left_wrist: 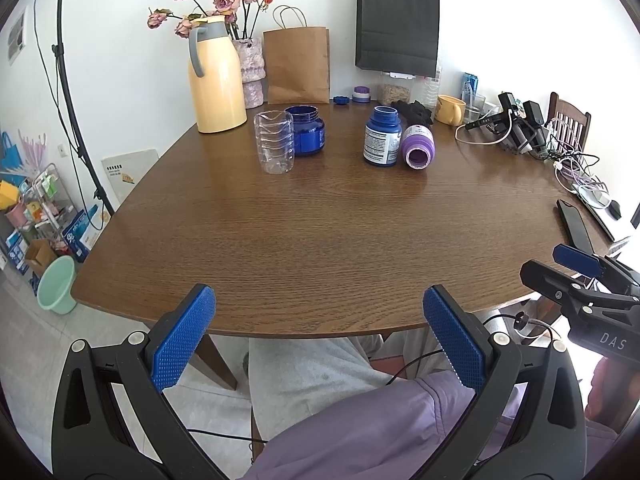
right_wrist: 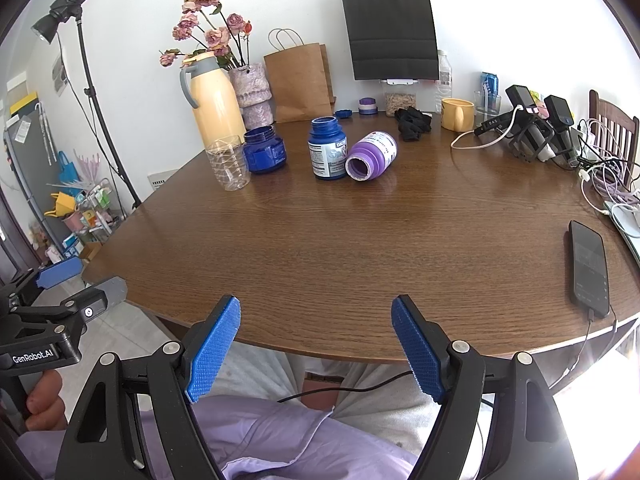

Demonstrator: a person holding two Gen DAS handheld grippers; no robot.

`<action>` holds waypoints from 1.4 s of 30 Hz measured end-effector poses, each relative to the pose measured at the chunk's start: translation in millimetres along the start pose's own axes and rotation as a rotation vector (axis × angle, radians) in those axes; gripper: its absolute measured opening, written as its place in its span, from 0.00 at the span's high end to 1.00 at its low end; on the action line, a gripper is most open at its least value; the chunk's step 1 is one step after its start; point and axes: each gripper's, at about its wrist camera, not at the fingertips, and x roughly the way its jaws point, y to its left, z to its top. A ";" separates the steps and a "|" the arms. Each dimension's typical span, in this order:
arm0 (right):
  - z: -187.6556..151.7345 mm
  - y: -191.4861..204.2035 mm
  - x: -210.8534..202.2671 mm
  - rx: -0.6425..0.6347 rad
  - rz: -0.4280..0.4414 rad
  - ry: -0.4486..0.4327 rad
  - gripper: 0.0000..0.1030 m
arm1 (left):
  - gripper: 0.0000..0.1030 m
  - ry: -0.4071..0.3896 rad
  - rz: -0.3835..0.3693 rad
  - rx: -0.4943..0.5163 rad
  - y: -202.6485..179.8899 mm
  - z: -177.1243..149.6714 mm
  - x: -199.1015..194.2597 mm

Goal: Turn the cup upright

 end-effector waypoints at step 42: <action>0.6 0.3 1.1 0.003 0.001 0.006 0.21 | 0.00 0.015 -0.004 0.000 -2.3 -6.1 5.2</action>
